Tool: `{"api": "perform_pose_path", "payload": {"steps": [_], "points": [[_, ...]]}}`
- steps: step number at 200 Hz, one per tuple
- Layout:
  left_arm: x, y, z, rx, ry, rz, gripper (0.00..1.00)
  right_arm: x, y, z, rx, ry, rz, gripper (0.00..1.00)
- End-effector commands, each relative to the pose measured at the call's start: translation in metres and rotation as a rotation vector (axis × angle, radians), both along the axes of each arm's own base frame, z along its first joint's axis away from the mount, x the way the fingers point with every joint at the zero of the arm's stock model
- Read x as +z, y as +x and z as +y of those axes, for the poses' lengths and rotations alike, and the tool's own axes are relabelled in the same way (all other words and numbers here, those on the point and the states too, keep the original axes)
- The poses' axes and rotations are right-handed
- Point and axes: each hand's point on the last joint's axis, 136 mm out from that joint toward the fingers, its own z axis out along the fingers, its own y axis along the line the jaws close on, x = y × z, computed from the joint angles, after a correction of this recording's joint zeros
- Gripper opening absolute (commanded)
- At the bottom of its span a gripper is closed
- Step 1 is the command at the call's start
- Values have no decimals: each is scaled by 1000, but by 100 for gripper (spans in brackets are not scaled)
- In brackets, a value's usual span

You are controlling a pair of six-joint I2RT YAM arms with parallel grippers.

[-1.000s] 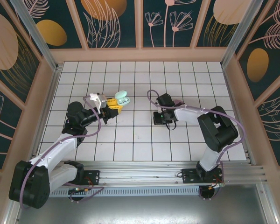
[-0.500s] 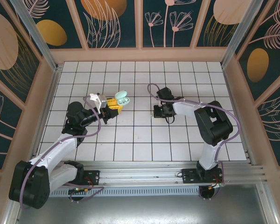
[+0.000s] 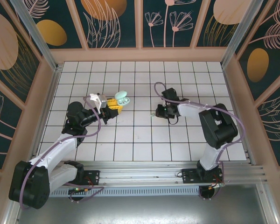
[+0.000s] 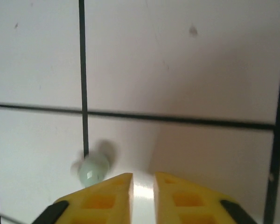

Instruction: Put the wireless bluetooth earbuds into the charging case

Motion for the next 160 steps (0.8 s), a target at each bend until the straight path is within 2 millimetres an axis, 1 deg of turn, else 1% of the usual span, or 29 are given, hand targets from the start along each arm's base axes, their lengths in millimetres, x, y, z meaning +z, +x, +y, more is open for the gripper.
{"api": "perform_pose_path", "payload": {"steps": [1, 15, 31, 46, 67, 71, 102, 116, 141, 160], "points": [[5, -2, 2, 4, -2, -44, 0, 32, -1, 7, -137, 159, -33, 26], [5, -1, 2, 4, -5, -44, 0, 42, -5, 10, -189, 206, -48, 31], [4, 0, 1, 2, -5, -39, 0, 53, -7, 18, -223, 242, -63, 34], [5, 1, 0, -2, -4, -41, 0, 55, -5, 21, -269, 248, -55, 35], [7, 1, 0, -3, -5, -45, 0, 41, -2, 21, -322, 231, 6, 35], [8, 1, 0, -5, -6, -48, 0, 38, -6, 27, -315, 223, 19, 35], [9, -1, 1, -4, -1, -52, 0, 17, -6, 25, -365, 180, 83, 32], [9, -2, 1, -5, -1, -56, 0, 11, -5, 26, -375, 174, 96, 31], [9, -1, 1, -3, 1, -54, 0, 10, -2, 32, -365, 164, 98, 30], [8, -1, 1, -4, 1, -54, 0, 8, 0, 33, -362, 147, 94, 30]]}}
